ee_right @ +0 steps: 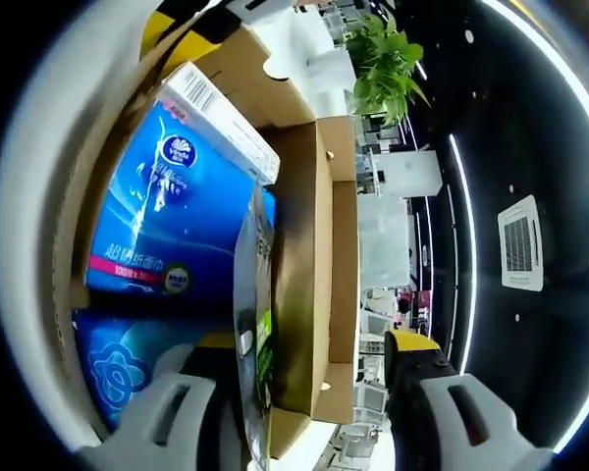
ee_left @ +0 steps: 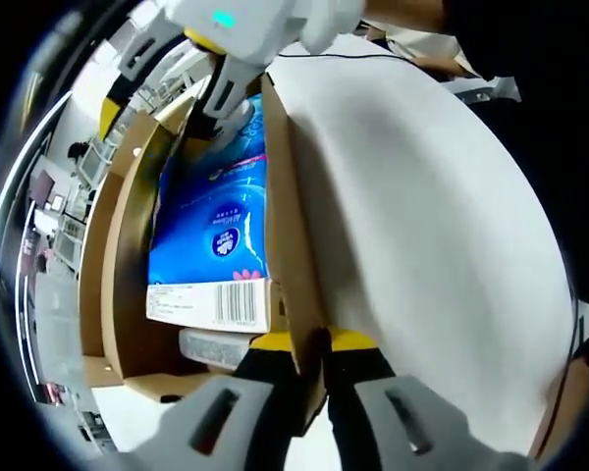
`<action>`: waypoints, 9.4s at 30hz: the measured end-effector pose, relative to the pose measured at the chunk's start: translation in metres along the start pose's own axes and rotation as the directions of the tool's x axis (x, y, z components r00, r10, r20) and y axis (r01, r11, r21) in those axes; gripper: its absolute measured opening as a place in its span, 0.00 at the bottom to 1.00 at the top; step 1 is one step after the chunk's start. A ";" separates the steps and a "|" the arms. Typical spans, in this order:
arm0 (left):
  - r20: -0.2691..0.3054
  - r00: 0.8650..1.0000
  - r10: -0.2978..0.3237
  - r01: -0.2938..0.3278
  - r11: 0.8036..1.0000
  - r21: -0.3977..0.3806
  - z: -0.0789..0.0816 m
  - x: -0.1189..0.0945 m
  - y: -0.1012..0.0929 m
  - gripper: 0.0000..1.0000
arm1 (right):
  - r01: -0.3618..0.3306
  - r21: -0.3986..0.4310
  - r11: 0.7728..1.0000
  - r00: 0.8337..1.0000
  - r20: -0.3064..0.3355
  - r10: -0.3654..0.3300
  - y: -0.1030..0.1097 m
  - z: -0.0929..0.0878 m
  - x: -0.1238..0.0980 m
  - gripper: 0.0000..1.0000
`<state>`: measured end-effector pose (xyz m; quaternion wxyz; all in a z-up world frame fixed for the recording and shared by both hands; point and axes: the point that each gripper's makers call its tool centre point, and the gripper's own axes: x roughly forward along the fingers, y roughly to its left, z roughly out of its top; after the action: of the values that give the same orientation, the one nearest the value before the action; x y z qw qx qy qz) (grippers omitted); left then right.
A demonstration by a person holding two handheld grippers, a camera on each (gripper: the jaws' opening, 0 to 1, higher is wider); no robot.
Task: Operate the shoe box by opening the lid, removing the specified soft item, and placing it in the target area until the item is outside and the box remains undamaged.
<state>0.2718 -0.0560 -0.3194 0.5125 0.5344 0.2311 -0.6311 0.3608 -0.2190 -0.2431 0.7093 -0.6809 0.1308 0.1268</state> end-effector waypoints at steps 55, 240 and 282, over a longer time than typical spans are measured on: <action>-0.011 1.000 0.004 -0.004 1.000 -0.006 0.000 0.000 -0.001 0.07 | -0.089 0.054 0.995 0.995 -0.035 0.091 0.030 -0.005 0.001 0.13; -0.052 0.998 0.018 -0.019 1.000 -0.007 -0.003 0.000 -0.001 0.08 | 0.145 -0.028 0.989 0.989 0.006 -0.145 -0.034 -0.015 -0.067 0.01; -0.063 0.998 0.021 -0.022 1.000 -0.009 -0.003 0.001 -0.002 0.09 | 0.160 0.049 0.986 0.979 -0.138 -0.152 -0.026 -0.105 -0.097 0.01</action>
<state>0.2708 -0.0533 -0.3215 0.5142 0.5542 0.2445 -0.6072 0.2785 -0.3249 -0.1882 0.7267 -0.6746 0.1279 0.0208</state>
